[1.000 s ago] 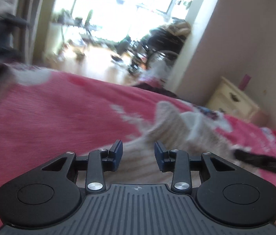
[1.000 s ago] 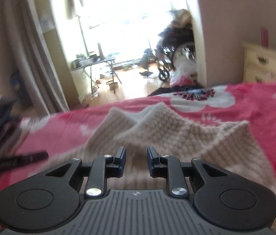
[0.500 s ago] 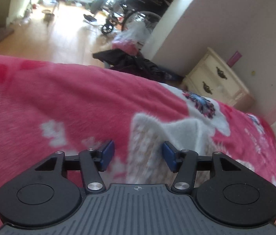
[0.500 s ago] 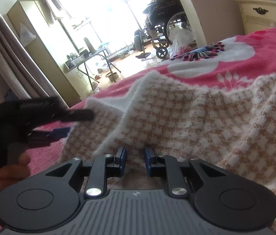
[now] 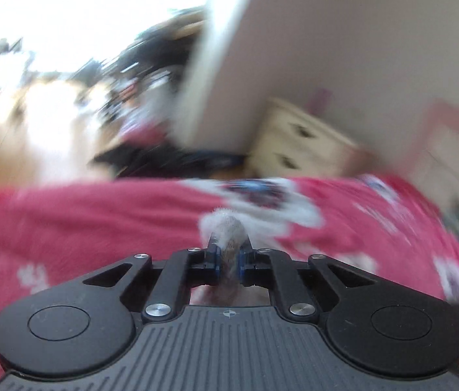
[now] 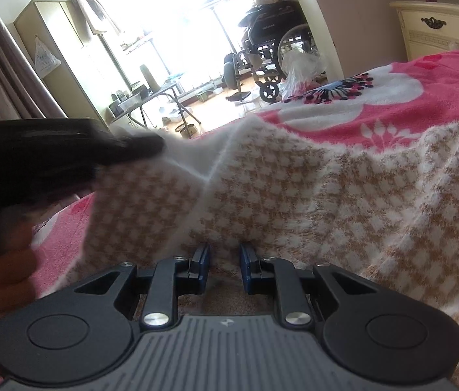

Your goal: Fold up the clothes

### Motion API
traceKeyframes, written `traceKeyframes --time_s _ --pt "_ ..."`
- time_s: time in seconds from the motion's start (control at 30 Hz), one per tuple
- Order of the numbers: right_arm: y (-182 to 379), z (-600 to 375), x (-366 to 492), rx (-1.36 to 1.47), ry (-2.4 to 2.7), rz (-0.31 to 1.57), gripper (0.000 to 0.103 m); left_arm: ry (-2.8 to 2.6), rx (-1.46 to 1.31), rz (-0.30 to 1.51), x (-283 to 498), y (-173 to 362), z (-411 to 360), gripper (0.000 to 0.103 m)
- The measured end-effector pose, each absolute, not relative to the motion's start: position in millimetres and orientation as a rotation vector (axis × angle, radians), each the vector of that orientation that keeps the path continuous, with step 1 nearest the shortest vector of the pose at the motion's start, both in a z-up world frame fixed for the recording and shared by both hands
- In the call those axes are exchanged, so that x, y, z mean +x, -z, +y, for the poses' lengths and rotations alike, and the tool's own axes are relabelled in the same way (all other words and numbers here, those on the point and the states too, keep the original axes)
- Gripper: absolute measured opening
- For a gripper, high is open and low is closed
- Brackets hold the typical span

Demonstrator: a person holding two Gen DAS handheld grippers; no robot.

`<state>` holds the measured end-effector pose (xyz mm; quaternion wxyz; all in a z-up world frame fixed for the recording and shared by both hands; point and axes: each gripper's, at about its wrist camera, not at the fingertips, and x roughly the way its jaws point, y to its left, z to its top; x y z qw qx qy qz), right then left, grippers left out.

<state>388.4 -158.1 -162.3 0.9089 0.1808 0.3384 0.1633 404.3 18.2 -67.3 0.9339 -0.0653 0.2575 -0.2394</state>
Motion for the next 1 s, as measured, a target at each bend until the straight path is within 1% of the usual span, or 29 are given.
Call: traceKeyframes --time_s 0.1,0.17,0.2,0.27,0.37,0.43,0.6,0.73,0.8,0.87,0.97,1.0 --pt "164 -163 391 0.414 -0.344 0.710 0.019 0.620 0.174 0.446 354 66 -10 0.008" --pt "164 -167 392 0.443 -0.350 0.722 0.019 0.641 0.317 0.398 330 72 -18 0.007" --pt "162 -169 391 0.447 -0.352 0.724 0.019 0.633 0.345 0.375 324 72 -16 0.007" --pt "157 -170 387 0.439 -0.359 0.724 0.021 0.634 0.324 0.391 324 69 -8 0.007" --pt "141 -189 381 0.489 -0.376 0.737 0.027 0.642 0.402 0.371 314 70 -8 0.008" --pt "124 -209 373 0.516 -0.376 0.713 0.033 0.657 0.439 0.364 310 71 -10 0.007" --pt "62 -230 375 0.441 -0.330 0.580 0.033 0.695 0.609 0.316 294 83 -23 0.008" --pt "21 -193 406 0.234 -0.311 0.515 0.033 0.722 0.773 0.272 282 97 -30 0.008" --pt "20 -173 419 0.173 -0.349 0.551 0.033 0.732 0.844 0.253 276 103 -31 0.008" --pt "30 -162 423 0.106 -0.337 0.605 0.033 0.726 0.861 0.250 274 106 -28 0.008" --pt "59 -179 403 0.100 -0.289 0.648 0.033 0.710 0.836 0.272 273 109 -20 0.010" --pt "70 -188 392 0.111 -0.276 0.652 0.033 0.703 0.820 0.286 274 110 -17 0.013"
